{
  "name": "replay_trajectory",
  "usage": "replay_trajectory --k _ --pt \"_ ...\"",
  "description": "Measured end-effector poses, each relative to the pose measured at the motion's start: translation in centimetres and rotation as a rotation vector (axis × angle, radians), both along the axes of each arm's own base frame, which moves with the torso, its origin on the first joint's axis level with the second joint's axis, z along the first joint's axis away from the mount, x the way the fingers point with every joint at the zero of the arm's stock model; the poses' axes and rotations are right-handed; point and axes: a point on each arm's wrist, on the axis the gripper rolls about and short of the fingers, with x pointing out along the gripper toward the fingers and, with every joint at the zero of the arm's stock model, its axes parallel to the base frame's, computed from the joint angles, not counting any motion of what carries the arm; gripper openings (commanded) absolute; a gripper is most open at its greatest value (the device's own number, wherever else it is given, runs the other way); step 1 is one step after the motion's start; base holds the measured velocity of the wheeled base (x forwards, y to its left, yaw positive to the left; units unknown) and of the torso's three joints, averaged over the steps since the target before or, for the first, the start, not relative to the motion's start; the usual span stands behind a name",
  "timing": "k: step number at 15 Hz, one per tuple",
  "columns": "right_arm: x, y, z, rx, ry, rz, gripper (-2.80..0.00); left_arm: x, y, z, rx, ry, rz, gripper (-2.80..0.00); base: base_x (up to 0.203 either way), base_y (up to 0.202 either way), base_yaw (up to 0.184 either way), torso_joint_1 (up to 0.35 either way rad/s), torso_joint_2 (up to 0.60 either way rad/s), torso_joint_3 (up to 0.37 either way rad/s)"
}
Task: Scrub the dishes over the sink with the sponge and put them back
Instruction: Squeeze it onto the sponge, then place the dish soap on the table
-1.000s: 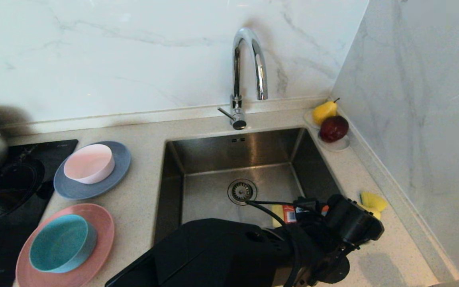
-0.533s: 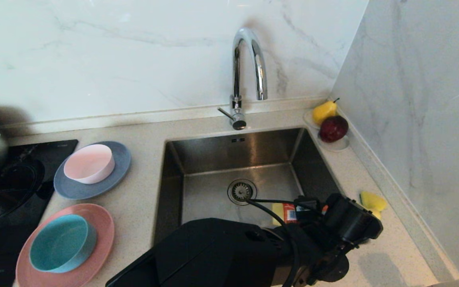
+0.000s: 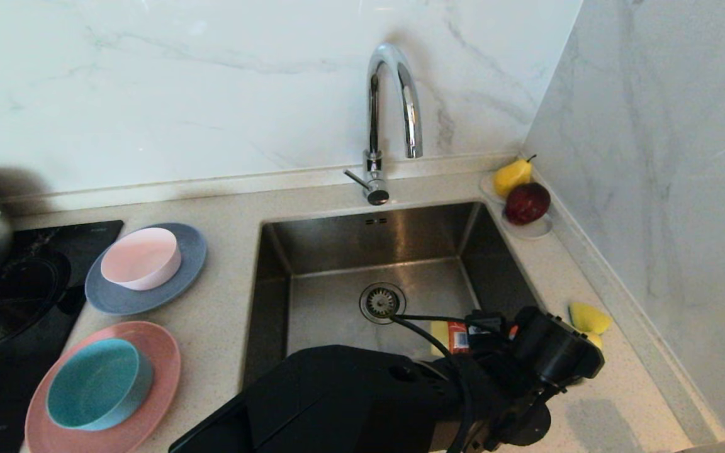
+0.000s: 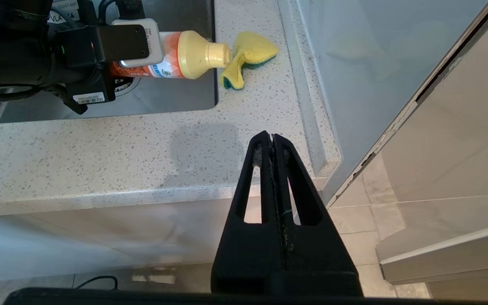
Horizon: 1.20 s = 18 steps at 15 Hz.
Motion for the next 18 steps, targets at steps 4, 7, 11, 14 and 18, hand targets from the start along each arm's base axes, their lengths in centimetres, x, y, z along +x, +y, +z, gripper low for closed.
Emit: replay_trajectory --k 4,7,11,14,18 --pt "0.0 0.0 0.0 0.000 0.000 0.000 -2.80 0.1 -0.2 0.2 -0.031 -0.016 0.002 -2.80 0.000 0.000 0.000 0.000 0.00 0.000" --pt "0.0 0.0 0.0 0.000 0.000 0.000 -2.80 0.2 -0.4 0.6 -0.076 -0.038 0.001 -2.80 0.000 0.000 0.000 0.000 0.00 0.000" --pt "0.0 0.0 0.0 0.000 0.000 0.000 -2.80 0.4 -0.7 1.9 -0.190 -0.090 -0.002 -2.80 0.000 0.000 0.000 0.000 0.00 0.000" --pt "0.0 0.0 0.0 0.000 0.000 0.000 -2.80 0.5 -0.7 4.0 -0.307 -0.141 -0.017 -2.80 0.000 0.000 0.000 0.000 0.00 0.000" --pt "0.0 0.0 0.0 0.000 0.000 0.000 -2.80 1.5 0.1 7.7 -0.504 -0.234 0.007 -2.80 0.000 0.000 0.000 0.000 0.00 0.000"
